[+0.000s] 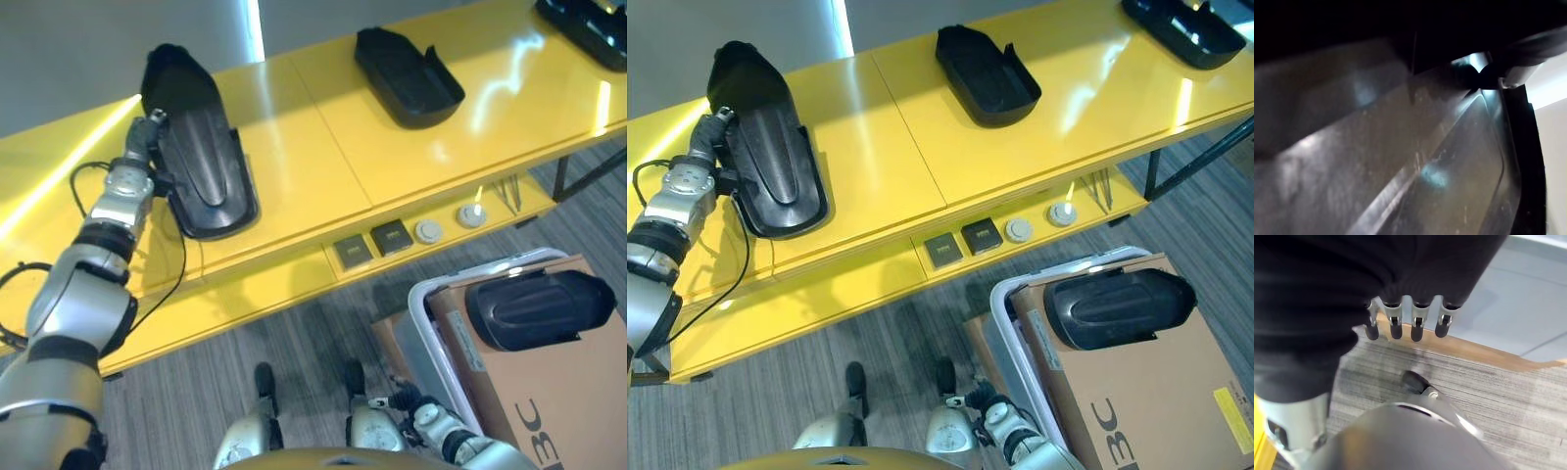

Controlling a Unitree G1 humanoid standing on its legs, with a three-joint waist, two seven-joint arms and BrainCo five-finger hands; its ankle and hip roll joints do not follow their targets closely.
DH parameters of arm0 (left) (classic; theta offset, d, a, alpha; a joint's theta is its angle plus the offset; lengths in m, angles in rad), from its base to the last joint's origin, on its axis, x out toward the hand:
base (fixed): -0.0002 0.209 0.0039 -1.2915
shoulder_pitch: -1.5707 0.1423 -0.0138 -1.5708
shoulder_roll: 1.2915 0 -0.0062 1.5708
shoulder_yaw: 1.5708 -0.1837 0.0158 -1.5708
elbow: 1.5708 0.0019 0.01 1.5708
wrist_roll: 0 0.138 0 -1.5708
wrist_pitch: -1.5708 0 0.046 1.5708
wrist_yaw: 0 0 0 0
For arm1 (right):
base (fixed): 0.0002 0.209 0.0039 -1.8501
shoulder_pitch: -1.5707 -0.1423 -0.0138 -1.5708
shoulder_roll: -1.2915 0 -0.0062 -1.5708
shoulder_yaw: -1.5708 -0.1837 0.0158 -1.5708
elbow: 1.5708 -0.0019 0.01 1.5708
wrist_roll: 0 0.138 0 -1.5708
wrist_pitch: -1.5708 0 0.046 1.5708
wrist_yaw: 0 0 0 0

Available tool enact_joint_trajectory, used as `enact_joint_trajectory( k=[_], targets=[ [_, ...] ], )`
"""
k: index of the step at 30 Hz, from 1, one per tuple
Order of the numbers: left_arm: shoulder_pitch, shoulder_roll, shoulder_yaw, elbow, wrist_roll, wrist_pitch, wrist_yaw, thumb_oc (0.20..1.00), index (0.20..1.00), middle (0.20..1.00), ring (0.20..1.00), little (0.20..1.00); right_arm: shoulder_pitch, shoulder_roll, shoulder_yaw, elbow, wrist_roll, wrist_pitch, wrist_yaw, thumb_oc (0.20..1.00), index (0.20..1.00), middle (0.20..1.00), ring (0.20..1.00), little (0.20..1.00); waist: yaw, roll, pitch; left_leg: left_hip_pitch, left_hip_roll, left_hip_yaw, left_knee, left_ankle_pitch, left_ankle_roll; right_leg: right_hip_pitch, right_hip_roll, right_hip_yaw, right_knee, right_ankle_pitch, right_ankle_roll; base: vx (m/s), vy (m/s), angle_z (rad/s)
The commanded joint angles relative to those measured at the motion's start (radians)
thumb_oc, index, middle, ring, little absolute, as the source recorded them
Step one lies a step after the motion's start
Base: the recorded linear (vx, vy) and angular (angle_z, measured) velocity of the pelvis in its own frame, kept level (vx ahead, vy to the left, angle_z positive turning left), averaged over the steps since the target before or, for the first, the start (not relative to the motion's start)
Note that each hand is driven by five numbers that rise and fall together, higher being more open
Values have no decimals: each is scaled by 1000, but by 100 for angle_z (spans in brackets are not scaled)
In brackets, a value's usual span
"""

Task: Move parts from the plastic box to the shelf.

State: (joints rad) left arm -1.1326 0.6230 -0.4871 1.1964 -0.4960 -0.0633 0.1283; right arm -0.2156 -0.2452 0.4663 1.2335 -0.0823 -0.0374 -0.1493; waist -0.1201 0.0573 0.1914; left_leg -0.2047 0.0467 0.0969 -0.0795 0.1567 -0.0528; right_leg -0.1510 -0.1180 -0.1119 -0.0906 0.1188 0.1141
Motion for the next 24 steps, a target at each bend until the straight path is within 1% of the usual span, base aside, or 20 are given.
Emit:
enact_joint_trajectory(
  k=[1,7,12,13,14,15,18,24],
  targets=[
    [-96,68,7,25,65,-24,21,200,200,200,200,200,-15,32,13,19,-8,-5,17,1000,1000,1000,1000,1000,16,-32,28,25,-10,-34,-8,-66,-14,27,-51,23,3,-31,73,-2,1,-4],
    [-100,34,5,14,56,-27,29,200,200,200,200,200,-32,32,13,38,13,-4,9,1000,1000,1000,1000,1000,21,-34,53,3,-6,-38,-8,-60,-15,5,-49,28,3,-26,72,0,-2,-3],
    [-102,15,3,12,55,-26,34,200,200,200,200,200,-36,36,8,42,31,-7,6,1000,1000,1000,1000,1000,22,-37,61,-3,-4,-38,-8,-58,-15,-3,-45,33,3,-27,69,3,-2,1],
    [-105,14,1,16,60,-25,34,438,438,438,438,438,-37,36,8,41,33,-8,6,1000,1000,1000,1000,1000,21,-37,62,-2,-3,-38,-8,-58,-15,-4,-44,36,3,-27,69,0,0,0],
    [-109,13,1,18,61,-25,36,802,802,802,802,802,-36,38,9,40,35,-10,6,1000,1000,1000,1000,1000,21,-38,63,-2,-2,-37,-8,-59,-15,-5,-43,37,3,-27,69,21,-8,-3],
    [-115,9,0,18,59,-25,36,1000,1000,1000,1000,1000,-39,38,8,40,40,-10,6,1000,1000,1000,1000,1000,21,-37,64,-2,0,-38,-8,-58,-16,-5,-41,39,3,-29,69,17,-7,-3],
    [-118,13,-3,16,61,-27,43,1000,1000,1000,1000,1000,-34,39,10,39,43,-13,8,1000,1000,1000,1000,1000,20,-37,61,1,2,-37,-8,-60,-17,-3,-40,39,3,-31,68,20,-8,-2],
    [-146,-51,17,56,55,-10,81,1000,1000,1000,1000,1000,-35,49,8,58,51,-8,2,1000,1000,1000,1000,1000,18,-31,47,19,5,-38,-8,-65,-17,15,-38,34,3,-42,63,0,0,0]
  ],
)
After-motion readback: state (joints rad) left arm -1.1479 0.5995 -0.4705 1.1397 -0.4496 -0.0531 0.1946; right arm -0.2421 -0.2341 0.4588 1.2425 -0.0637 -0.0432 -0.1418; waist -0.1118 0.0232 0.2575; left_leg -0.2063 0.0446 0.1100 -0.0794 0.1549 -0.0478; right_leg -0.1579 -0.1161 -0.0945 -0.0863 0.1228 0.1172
